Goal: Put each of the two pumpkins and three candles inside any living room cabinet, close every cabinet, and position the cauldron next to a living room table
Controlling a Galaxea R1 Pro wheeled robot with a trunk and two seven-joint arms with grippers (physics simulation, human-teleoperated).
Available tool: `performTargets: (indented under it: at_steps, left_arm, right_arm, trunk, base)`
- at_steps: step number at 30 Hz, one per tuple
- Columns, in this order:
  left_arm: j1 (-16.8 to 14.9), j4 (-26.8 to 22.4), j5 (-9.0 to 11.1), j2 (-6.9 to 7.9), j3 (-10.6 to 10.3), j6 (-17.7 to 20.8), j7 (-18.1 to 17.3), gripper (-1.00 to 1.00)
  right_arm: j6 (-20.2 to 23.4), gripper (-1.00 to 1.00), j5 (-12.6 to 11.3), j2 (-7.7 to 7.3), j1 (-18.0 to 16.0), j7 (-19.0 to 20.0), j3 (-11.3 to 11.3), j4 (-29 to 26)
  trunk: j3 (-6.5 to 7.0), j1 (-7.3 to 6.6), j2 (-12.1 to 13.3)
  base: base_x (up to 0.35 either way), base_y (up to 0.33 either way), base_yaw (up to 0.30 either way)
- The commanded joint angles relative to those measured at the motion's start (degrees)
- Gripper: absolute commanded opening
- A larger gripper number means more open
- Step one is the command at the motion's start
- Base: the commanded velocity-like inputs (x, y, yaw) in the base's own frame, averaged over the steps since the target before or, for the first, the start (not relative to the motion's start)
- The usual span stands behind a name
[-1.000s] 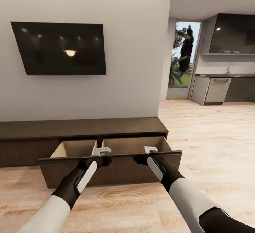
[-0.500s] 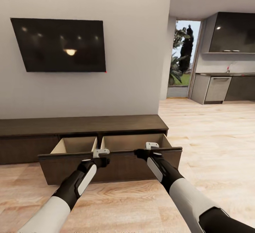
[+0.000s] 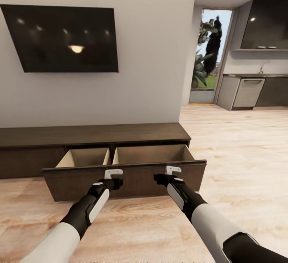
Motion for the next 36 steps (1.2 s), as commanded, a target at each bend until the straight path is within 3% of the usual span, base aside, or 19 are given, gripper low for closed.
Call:
performTargets:
  at_steps: [1, 25, 32, 36]
  left_arm:
    - [-0.04, -0.08, 0.60, 0.03, -0.19, 0.15, 0.54, 1.00]
    - [-0.04, -0.08, 0.43, 0.13, -1.76, -0.22, 0.54, 1.00]
    - [-0.02, -0.12, 0.35, 0.25, -1.78, -0.74, 0.54, 1.00]
    - [-0.02, -0.10, 0.41, 0.30, -1.78, -3.74, 0.54, 1.00]
  right_arm:
    - [0.48, 1.00, -0.58, -0.05, -0.05, -0.53, 0.48, -0.07]
    - [0.00, 1.00, -0.37, -0.07, -0.06, -0.53, 0.48, 0.05]
    - [-7.45, 1.00, -0.46, -0.14, 0.00, -0.53, 0.41, 0.70]
    - [-13.00, 1.00, -0.29, -0.14, -0.06, -0.51, 0.46, 5.03]
  trunk:
    - [-0.29, 0.01, -0.05]
    - [-5.61, 0.63, -0.37]
    - [-7.16, 0.81, -0.46]
    - [-8.04, 0.91, -0.51]
  base:
    - [0.000, 0.000, 0.000]
    - [0.000, 0.000, 0.000]
    - [0.000, 0.000, 0.000]
    - [0.000, 0.000, 0.000]
